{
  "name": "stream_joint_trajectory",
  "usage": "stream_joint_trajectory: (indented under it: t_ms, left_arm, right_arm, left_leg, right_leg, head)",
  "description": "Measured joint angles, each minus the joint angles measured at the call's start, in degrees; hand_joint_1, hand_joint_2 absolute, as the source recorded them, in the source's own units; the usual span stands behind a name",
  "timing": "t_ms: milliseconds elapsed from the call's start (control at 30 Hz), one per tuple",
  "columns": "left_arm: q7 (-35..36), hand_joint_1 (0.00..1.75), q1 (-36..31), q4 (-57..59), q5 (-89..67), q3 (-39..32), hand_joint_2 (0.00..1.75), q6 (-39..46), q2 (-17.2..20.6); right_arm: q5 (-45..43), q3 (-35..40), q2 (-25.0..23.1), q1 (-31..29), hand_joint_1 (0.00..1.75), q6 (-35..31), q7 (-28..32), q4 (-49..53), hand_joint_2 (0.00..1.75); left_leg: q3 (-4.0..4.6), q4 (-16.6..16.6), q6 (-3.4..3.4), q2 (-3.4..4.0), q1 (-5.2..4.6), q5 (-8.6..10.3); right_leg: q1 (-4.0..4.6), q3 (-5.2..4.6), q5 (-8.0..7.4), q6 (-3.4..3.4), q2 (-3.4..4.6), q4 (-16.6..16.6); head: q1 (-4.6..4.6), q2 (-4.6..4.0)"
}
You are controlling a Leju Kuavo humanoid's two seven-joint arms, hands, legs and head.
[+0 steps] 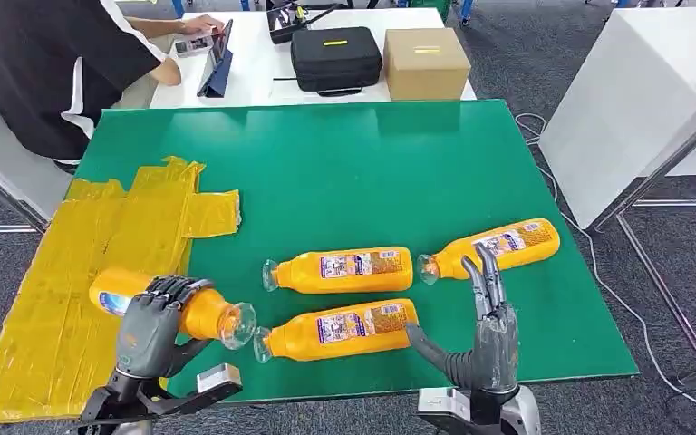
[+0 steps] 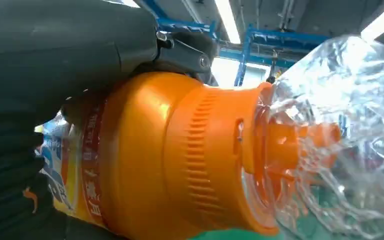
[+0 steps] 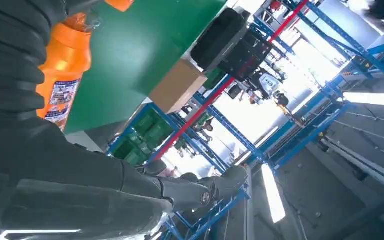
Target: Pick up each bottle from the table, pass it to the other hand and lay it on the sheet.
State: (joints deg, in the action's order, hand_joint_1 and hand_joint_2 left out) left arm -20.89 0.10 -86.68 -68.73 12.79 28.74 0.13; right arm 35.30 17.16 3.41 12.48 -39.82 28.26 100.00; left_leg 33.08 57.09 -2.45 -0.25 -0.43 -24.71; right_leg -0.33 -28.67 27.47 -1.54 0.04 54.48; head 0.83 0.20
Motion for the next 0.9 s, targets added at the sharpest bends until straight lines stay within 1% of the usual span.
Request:
stream_joint_trajectory:
  t_ms: [200, 400, 500, 767, 900]
  left_arm:
    - [6.9, 1.75, -0.4, 3.5, -11.0, 0.6, 1.75, 0.0, 1.1]
    - [21.7, 1.75, -1.7, 5.6, -20.3, 0.0, 1.75, -4.3, 1.3]
    - [26.4, 1.75, -2.7, 6.2, -20.9, -0.5, 1.75, -6.3, 1.3]
    - [27.9, 1.75, -4.5, 7.4, -20.9, -3.1, 1.75, -7.6, -0.4]
    - [26.4, 1.75, -4.6, 7.6, -19.0, -4.3, 1.75, -8.7, -1.1]
  right_arm:
    - [-0.5, 0.0, 0.2, 0.4, 0.0, 0.0, 0.4, 0.0, 1.75]
    - [1.2, 0.1, 0.0, 0.4, 0.0, 0.0, -1.7, -0.2, 1.75]
    - [2.3, 0.2, -0.6, 0.5, 0.0, 0.0, -2.8, -0.3, 1.75]
    - [3.3, 0.6, -1.9, 0.4, 0.0, 0.0, -4.5, -0.7, 1.75]
    - [3.6, 0.6, -2.3, 0.5, 0.0, 0.0, -5.1, -0.8, 1.75]
  left_leg:
    - [0.0, 0.0, 0.0, 0.01, 0.01, 0.0]
    - [0.0, 0.0, 0.0, 0.01, 0.0, 0.0]
    - [0.01, 0.0, 0.0, -0.02, 0.0, 0.0]
    - [0.01, 0.0, 0.0, 0.0, 0.0, 0.0]
    - [0.02, 0.0, 0.0, -0.01, 0.0, 0.0]
  right_leg:
    - [0.0, -0.01, 0.0, 0.0, 0.0, 0.0]
    - [0.01, 0.0, 0.0, 0.0, 0.0, 0.0]
    - [0.0, 0.0, 0.0, 0.0, -0.01, 0.0]
    - [0.01, 0.0, 0.0, 0.0, 0.0, 0.0]
    - [0.01, 0.0, 0.0, 0.0, 0.0, 0.0]
  head:
    - [0.0, -0.02]
    - [0.02, -0.02]
    - [0.02, -0.02]
    - [0.0, -0.02]
    - [0.0, 0.0]
